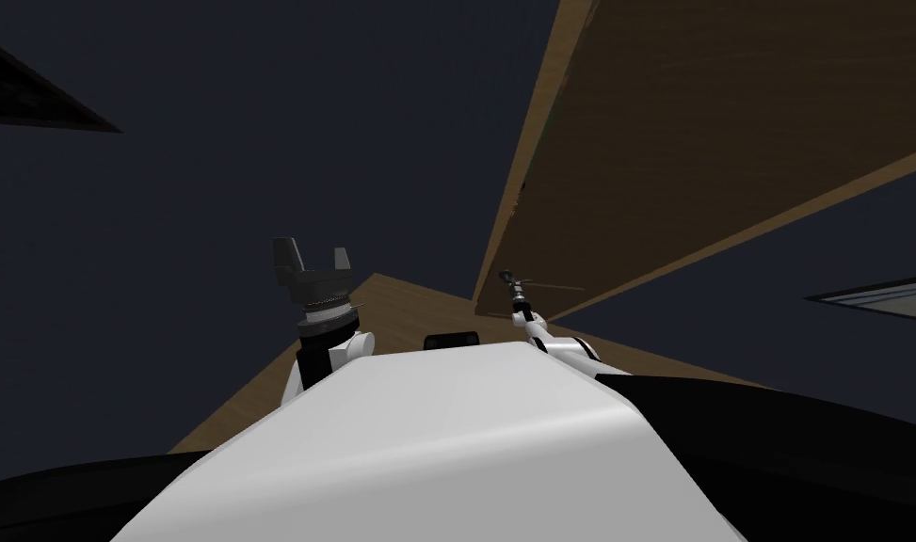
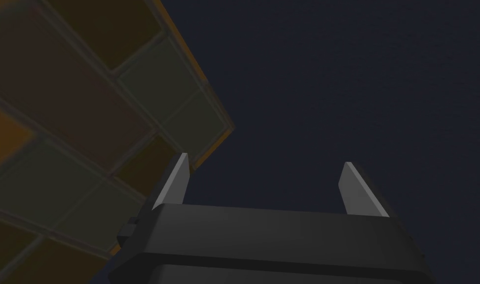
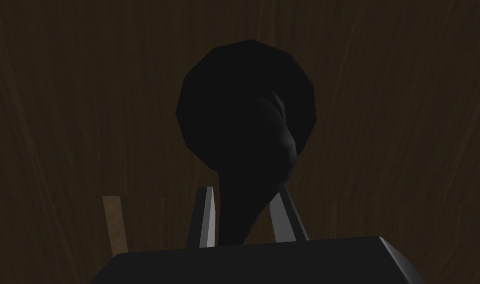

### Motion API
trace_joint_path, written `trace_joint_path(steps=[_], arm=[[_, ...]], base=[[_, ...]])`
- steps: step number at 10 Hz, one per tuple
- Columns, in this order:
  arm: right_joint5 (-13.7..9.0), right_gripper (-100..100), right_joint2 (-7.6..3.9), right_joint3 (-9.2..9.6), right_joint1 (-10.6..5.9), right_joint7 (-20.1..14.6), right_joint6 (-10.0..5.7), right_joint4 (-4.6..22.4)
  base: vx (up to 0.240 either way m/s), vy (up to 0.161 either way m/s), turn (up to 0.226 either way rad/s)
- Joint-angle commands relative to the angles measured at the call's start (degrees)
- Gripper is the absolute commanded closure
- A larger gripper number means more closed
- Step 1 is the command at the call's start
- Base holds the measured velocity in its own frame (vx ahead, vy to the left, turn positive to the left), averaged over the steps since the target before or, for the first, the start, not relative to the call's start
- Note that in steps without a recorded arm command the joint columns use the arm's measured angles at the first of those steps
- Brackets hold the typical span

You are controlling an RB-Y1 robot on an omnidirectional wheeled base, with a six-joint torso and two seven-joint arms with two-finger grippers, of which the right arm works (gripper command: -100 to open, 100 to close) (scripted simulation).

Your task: Pull the door open

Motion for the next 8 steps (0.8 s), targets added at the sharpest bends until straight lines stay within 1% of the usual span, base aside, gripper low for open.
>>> trace_joint_path(steps=[1,2,3,4,8], arm=[[0.00,100,0.00,0.00,0.00,0.00,0.00,0.00],[0.65,100,-0.50,1.04,0.47,-1.36,-0.88,0.07],[0.79,100,-0.68,1.27,0.57,-1.68,-1.10,0.05],[1.28,100,-1.27,2.06,0.93,-2.75,-1.86,-0.03],[2.58,100,-2.86,4.18,1.88,-5.62,-3.89,-0.22]], base=[[-0.090,-0.033,0.036],[-0.158,-0.049,0.112],[-0.209,-0.035,0.098],[-0.194,-0.034,0.106],[-0.210,-0.079,0.103]])
